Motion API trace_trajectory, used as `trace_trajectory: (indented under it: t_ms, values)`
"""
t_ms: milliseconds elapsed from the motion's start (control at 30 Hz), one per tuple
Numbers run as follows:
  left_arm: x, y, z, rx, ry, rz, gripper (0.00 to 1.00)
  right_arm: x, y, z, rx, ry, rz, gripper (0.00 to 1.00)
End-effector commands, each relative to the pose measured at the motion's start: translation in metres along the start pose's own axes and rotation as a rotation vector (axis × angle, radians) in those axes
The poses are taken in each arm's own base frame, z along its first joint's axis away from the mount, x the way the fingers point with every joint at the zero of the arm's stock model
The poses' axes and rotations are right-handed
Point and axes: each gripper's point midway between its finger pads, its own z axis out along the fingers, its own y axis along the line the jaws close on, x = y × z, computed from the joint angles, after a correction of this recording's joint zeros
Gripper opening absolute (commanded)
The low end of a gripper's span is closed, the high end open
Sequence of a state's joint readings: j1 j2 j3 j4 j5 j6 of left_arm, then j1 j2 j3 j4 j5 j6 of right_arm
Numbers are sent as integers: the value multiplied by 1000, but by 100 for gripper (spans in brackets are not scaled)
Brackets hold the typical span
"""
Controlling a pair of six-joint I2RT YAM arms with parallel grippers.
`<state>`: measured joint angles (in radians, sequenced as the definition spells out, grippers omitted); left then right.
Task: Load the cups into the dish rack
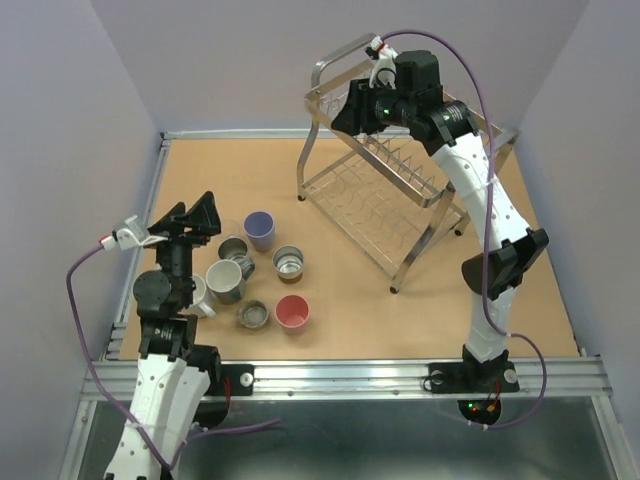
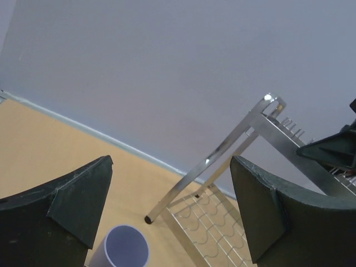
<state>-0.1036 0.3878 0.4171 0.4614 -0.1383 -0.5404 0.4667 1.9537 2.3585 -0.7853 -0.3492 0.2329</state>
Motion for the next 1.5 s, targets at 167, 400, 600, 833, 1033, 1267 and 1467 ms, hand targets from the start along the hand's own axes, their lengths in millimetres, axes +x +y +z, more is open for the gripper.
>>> trace_trajectory:
  t_ms: [167,400,600,833,1033,1267,1467]
  values:
    - [-1,-42,36,54,232,105,99,-41,42,-9,-112,-136,-50,100]
    - [3,-31,46,-49,354,197,99,-81,7,-36,158,-292,-91,100]
    - [55,-22,49,-96,591,140,99,-85,-61,-102,618,-429,23,100]
    - [135,11,44,-175,909,143,82,-97,-41,-180,608,-612,77,100]
    - [174,44,30,-289,1038,197,74,-112,-5,-258,486,-853,128,100]
    - [194,73,19,-430,1108,249,62,-108,11,-281,434,-864,64,100]
    - [214,82,15,-458,1138,281,61,-102,13,-282,425,-844,21,100]
